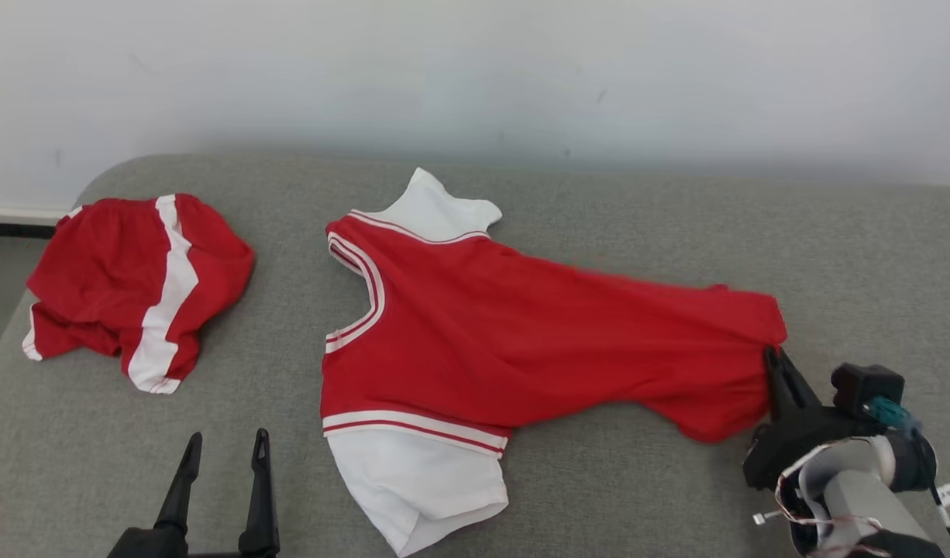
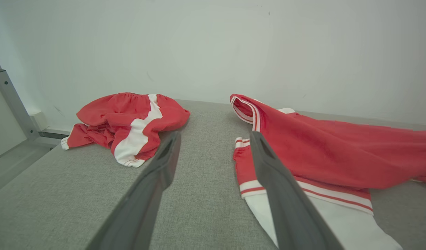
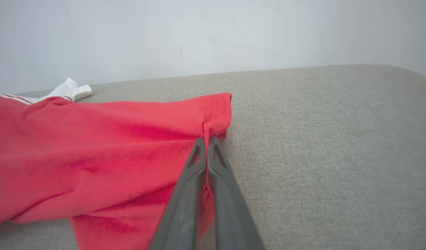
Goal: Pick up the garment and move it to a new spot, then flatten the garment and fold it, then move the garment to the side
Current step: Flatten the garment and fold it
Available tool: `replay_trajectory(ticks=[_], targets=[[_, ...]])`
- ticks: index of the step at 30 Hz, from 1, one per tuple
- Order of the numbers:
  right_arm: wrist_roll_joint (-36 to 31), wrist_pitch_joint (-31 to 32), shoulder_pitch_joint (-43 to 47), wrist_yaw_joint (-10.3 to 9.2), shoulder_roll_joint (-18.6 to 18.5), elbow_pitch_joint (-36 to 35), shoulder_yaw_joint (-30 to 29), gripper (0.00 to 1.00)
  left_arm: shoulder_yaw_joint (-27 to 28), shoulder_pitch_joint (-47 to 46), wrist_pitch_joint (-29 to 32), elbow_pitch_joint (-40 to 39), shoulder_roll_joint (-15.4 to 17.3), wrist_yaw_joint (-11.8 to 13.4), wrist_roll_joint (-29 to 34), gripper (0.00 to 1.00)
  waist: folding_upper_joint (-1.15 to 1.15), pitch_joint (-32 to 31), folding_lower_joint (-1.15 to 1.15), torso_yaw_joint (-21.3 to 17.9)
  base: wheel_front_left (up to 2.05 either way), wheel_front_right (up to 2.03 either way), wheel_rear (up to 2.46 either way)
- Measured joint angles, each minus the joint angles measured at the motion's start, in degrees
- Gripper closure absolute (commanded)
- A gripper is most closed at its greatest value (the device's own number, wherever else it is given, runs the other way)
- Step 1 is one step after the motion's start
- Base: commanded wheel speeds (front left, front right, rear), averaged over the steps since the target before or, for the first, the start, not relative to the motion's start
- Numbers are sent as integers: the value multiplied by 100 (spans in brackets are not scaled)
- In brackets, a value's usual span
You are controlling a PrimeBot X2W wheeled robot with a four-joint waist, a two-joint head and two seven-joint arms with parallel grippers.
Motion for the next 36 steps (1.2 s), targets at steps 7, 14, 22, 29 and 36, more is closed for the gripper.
replay_trajectory(ticks=[7, 14, 22, 29, 36], targets=[[35, 1, 816, 0, -330, -1426, -43, 100, 57, 168, 0, 20, -1, -1, -11, 0, 0, -209, -1, -234, 0, 0, 0], [109, 142, 1426, 0, -695, -2613, -199, 100, 49, 215, 0, 30, -1, -13, -24, 0, 0, -341, -1, -410, 0, 0, 0], [76, 806, 1857, 0, -620, -3516, -500, 100, -37, 209, 0, 55, -1, -16, -97, 0, 0, -326, -1, -308, 0, 0, 0], [-19, 1053, 1301, 0, -664, -3062, -345, 100, -220, 48, 0, 90, -2, -14, -155, 0, 0, -161, -1, -92, 0, 0, 0], [-132, 1042, 196, 0, -926, -1897, -181, 100, -453, -178, 0, 120, -1, 10, -204, 0, 0, 84, 0, 168, 0, 0, 0]])
